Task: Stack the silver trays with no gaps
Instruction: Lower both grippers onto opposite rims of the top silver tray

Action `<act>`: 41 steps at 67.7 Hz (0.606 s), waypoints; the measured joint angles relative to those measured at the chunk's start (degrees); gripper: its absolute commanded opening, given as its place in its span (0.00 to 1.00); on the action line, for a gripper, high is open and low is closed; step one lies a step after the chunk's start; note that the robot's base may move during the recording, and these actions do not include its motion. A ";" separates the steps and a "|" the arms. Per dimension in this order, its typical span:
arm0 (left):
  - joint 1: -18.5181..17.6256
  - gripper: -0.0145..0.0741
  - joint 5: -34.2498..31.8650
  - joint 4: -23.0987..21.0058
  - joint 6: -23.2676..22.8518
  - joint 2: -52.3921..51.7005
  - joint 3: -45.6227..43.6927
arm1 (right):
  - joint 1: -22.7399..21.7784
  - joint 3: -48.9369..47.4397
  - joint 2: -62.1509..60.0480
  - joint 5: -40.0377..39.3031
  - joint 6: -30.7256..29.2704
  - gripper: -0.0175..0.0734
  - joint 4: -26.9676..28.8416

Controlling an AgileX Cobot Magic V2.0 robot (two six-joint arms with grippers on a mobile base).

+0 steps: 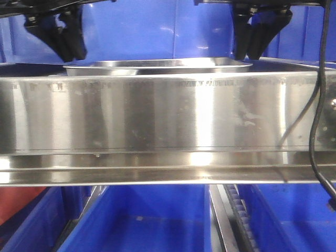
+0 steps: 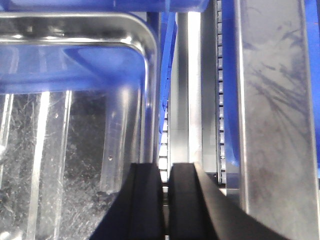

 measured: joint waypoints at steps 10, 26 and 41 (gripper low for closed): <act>-0.94 0.15 0.00 0.00 0.00 0.00 -0.22 | 0.00 0.00 0.00 0.00 0.00 0.20 0.00; -1.16 0.24 0.00 0.47 0.00 0.00 -0.22 | 0.00 0.00 0.00 -0.76 0.00 0.20 1.09; -1.16 0.50 0.00 0.47 0.00 0.00 -0.22 | 0.00 0.00 0.00 -1.17 0.10 0.44 2.39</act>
